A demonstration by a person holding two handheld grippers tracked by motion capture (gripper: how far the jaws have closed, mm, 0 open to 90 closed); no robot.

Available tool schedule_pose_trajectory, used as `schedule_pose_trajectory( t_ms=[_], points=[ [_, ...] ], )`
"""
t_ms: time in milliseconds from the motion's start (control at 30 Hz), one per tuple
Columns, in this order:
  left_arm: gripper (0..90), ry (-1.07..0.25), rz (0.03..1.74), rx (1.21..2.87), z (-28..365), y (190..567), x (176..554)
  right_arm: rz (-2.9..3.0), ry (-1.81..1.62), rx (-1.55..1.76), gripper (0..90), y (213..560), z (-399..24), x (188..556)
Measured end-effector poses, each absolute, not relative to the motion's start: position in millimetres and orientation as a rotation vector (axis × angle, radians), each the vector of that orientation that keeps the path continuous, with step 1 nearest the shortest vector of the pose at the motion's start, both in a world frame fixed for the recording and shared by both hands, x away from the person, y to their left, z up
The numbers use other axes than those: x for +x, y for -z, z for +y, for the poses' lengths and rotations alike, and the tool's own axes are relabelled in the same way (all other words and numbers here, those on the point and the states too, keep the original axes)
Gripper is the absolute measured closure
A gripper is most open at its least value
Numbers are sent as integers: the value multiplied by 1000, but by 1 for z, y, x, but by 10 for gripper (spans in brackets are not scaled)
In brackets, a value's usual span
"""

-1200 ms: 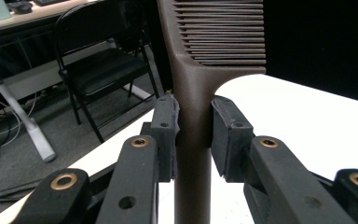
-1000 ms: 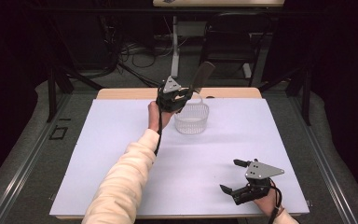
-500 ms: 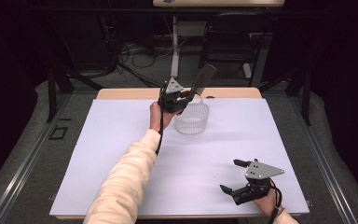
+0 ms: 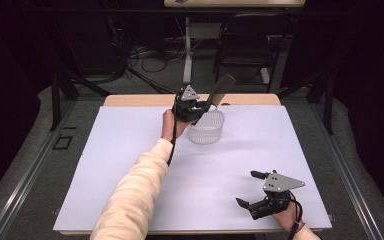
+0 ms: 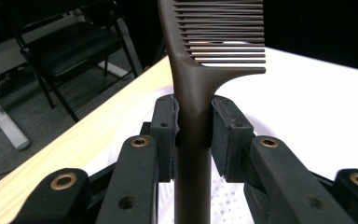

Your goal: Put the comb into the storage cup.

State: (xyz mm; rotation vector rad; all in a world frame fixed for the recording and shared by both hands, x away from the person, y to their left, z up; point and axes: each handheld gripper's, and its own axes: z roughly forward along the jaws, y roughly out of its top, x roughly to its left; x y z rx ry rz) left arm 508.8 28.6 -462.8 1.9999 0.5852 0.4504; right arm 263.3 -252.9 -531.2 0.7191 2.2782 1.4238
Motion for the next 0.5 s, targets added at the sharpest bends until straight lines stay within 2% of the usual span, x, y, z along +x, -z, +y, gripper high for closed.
schedule_pose_trajectory(
  t_ms=[500],
  points=[
    [721, -436, 578, 2033, 25, 467, 511, 2273, -1428, 720, 0, 531, -253, 263]
  ],
)
